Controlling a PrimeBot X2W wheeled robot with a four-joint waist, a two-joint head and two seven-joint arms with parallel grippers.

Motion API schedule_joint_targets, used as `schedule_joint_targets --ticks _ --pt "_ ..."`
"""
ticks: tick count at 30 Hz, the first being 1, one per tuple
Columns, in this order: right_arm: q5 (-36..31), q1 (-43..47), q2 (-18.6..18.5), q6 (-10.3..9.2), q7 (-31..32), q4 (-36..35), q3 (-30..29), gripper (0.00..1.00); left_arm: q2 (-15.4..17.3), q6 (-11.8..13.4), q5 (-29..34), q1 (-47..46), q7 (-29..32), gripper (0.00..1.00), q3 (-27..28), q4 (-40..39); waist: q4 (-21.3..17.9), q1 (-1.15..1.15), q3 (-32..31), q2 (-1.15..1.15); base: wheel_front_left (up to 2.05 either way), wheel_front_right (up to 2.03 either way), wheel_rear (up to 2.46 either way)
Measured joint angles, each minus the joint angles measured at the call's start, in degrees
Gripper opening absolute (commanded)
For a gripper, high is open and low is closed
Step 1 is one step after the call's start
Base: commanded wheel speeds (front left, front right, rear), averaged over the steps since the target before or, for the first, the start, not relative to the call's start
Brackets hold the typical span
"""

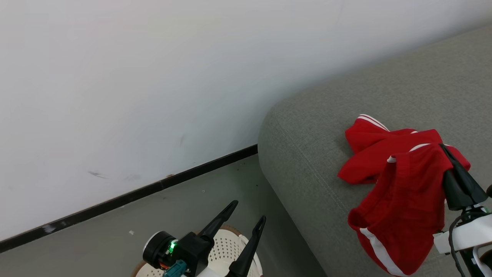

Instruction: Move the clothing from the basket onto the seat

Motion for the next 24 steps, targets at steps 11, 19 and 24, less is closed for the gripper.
schedule_joint_targets --ticks 11,19,24 --pt "2.7 -3.1 -0.4 0.0 1.2 0.5 6.2 0.0 -0.1 1.1 0.5 0.0 -2.0 1.0 1.8 0.4 -4.9 0.0 1.3 0.0 0.0 0.0 0.0" --pt "4.6 -21.1 -4.5 0.0 3.8 2.6 9.6 0.0 1.1 4.0 1.8 0.0 -2.4 1.0 4.8 -0.5 -6.7 0.0 2.8 0.0 0.0 0.0 0.0" --pt "4.6 -31.1 -7.3 0.0 6.4 6.7 8.2 0.0 2.5 5.3 2.7 0.0 -2.4 1.0 6.2 -2.3 -6.9 0.0 4.4 0.0 0.0 0.0 0.0"
